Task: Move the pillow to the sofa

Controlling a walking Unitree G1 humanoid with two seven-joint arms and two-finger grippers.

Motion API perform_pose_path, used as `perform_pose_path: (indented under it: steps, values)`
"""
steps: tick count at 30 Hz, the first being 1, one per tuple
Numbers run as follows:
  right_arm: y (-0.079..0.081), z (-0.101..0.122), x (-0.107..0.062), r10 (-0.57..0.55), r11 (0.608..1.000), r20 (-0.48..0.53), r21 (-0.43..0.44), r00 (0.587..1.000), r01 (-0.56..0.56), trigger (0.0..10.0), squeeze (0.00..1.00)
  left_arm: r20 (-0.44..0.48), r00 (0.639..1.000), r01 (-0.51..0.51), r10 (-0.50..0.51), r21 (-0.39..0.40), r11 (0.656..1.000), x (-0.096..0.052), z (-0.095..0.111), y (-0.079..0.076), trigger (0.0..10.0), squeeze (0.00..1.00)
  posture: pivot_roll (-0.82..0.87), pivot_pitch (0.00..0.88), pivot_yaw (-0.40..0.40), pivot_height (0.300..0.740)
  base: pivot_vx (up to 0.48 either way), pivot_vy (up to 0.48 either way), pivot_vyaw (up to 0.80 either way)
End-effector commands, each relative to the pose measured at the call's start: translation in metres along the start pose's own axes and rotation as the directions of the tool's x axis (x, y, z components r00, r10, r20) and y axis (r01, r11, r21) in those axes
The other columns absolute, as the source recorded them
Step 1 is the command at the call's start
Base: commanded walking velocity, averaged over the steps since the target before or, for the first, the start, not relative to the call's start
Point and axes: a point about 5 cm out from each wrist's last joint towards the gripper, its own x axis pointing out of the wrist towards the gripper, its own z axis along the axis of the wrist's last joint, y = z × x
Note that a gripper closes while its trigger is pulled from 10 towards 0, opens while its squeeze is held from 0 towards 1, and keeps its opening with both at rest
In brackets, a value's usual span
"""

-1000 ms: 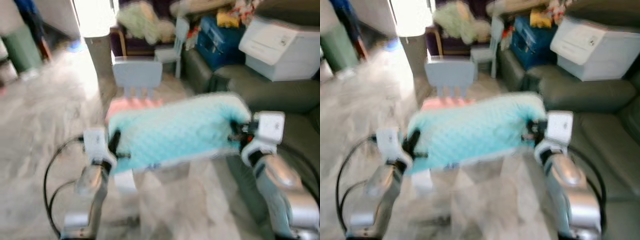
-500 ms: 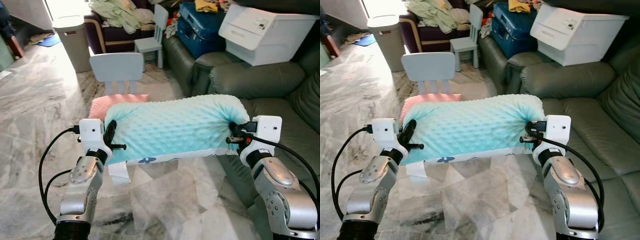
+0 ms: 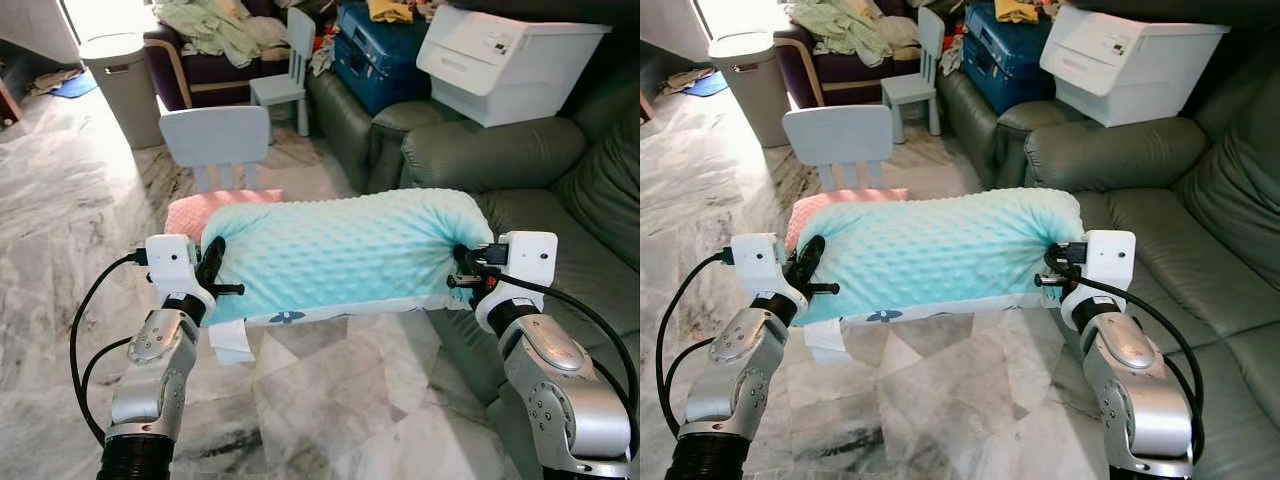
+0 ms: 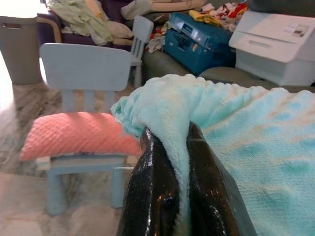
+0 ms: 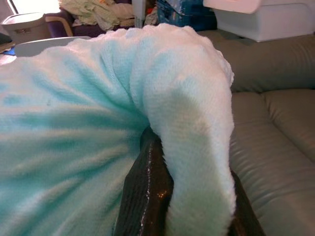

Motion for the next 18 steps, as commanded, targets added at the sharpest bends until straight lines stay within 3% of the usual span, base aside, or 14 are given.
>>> perform_pose_path:
  steps: [1, 3, 18]
  values:
    - [-0.0017, 0.0044, -0.0012, -0.009, 1.000, 0.028, -0.008, 1.000, 0.010, 10.0, 0.00, 0.006, 1.000, -0.026, 0.026, -0.005, 1.000, 0.0006, 0.0036, 0.0073, 10.0, 0.00, -0.09, 0.000, 0.035, 0.740, 0.289, 0.000, -0.68]
    - [-0.0009, 0.0047, -0.0014, -0.006, 1.000, 0.033, -0.006, 0.999, 0.007, 10.0, 0.00, 0.007, 1.000, -0.022, 0.023, -0.007, 1.000, 0.0006, 0.0037, 0.0079, 10.0, 0.00, -0.09, 0.000, 0.037, 0.740, 0.300, 0.000, -0.41]
    - [0.0026, 0.0062, -0.0027, 0.006, 1.000, 0.055, -0.009, 0.998, -0.006, 10.0, 0.00, 0.015, 1.000, 0.013, -0.013, -0.012, 1.000, -0.0011, 0.0055, 0.0059, 10.0, 0.00, -0.09, 0.000, 0.045, 0.740, 0.365, 0.297, 0.00]
